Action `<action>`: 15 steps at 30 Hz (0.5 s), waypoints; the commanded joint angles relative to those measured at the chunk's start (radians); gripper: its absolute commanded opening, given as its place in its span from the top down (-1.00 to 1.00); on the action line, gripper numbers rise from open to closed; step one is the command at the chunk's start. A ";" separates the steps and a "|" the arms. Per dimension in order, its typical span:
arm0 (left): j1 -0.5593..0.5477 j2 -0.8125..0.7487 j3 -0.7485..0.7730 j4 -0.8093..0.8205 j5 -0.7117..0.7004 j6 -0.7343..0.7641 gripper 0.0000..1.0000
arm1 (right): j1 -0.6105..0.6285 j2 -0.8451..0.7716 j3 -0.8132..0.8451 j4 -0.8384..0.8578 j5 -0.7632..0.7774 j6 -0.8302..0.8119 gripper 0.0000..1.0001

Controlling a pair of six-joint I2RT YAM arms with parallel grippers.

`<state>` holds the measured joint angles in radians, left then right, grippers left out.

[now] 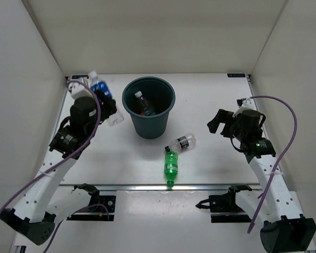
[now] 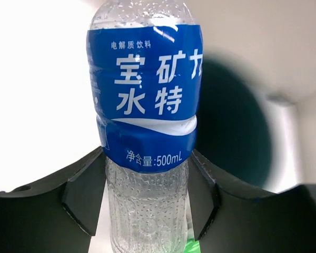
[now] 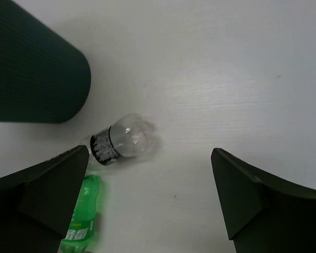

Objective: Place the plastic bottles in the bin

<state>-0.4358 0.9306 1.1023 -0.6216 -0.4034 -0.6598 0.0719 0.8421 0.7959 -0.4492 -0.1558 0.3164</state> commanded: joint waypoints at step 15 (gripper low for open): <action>-0.167 0.611 0.453 0.481 0.026 0.325 -0.70 | 0.223 0.073 -0.136 0.029 0.091 0.340 -0.98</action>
<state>-0.5781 1.5581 1.4712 -0.2024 -0.3550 -0.3714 0.3046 0.8909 0.6552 -0.4232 -0.1009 0.5716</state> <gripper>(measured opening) 0.806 0.991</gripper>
